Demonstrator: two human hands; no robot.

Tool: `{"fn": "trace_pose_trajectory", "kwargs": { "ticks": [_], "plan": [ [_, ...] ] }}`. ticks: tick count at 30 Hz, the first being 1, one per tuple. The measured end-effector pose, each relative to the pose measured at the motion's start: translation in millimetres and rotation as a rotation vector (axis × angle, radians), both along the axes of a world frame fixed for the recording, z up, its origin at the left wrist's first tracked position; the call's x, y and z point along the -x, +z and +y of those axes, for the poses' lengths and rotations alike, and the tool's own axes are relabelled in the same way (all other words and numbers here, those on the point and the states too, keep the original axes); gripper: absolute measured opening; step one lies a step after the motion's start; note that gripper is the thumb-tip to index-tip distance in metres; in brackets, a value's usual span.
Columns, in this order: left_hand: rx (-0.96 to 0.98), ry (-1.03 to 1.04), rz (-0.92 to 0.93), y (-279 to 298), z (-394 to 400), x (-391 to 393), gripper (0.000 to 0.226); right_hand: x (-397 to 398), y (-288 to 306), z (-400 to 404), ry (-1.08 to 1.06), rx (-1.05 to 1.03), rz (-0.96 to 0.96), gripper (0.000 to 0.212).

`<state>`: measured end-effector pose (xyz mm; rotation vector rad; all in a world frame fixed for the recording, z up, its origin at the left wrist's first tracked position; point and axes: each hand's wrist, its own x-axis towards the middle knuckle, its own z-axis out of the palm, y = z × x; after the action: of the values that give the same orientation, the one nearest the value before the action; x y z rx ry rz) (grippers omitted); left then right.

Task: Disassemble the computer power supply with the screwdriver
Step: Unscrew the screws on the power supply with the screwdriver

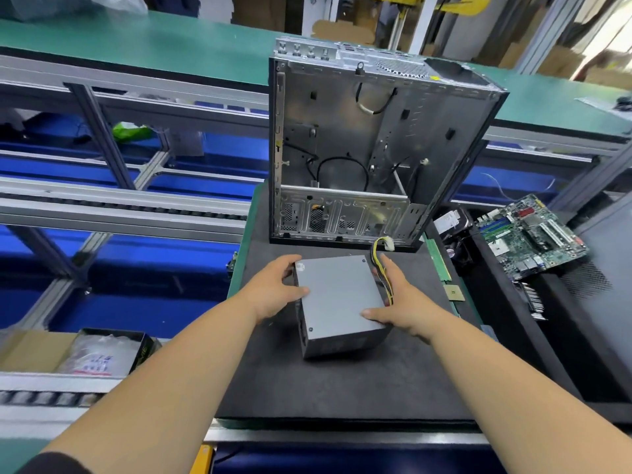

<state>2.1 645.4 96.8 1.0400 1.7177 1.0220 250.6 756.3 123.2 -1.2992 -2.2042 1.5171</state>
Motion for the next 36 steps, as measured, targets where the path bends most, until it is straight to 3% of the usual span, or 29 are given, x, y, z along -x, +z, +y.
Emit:
{"fn": "trace_pose_trajectory", "kwargs": {
  "ticks": [5, 10, 15, 19, 21, 24, 28, 31, 36],
  "plan": [
    [-0.005, -0.015, 0.025, -4, -16, 4, 0.075, 0, 6, 31, 0.166, -0.081, -0.236, 0.123],
    [-0.011, 0.03, 0.109, -5, -30, -4, 0.063, -2, 8, 53, 0.286, 0.007, -0.179, 0.126],
    [-0.009, 0.137, 0.226, -3, -38, -31, 0.059, -5, 5, 61, 0.253, 0.005, -0.116, 0.127],
    [0.036, 0.245, 0.344, 0, -43, -55, 0.059, -13, 4, 59, 0.101, -0.151, -0.226, 0.129],
    [0.063, 0.28, 0.378, 1, -46, -66, 0.059, -13, 2, 56, 0.078, -0.2, -0.241, 0.111],
    [0.138, 0.32, 0.417, 6, -48, -82, 0.064, -7, 5, 47, 0.206, -0.366, -0.307, 0.074],
    [0.225, 0.357, 0.464, 11, -47, -102, 0.072, 0, 12, 41, 0.307, -0.387, -0.358, 0.066],
    [0.255, 0.37, 0.486, 15, -45, -118, 0.077, -2, 11, 44, 0.356, -0.392, -0.355, 0.072],
    [0.331, 0.367, 0.532, 20, -37, -145, 0.078, -10, 8, 41, 0.36, -0.408, -0.458, 0.099]
  ]
}}
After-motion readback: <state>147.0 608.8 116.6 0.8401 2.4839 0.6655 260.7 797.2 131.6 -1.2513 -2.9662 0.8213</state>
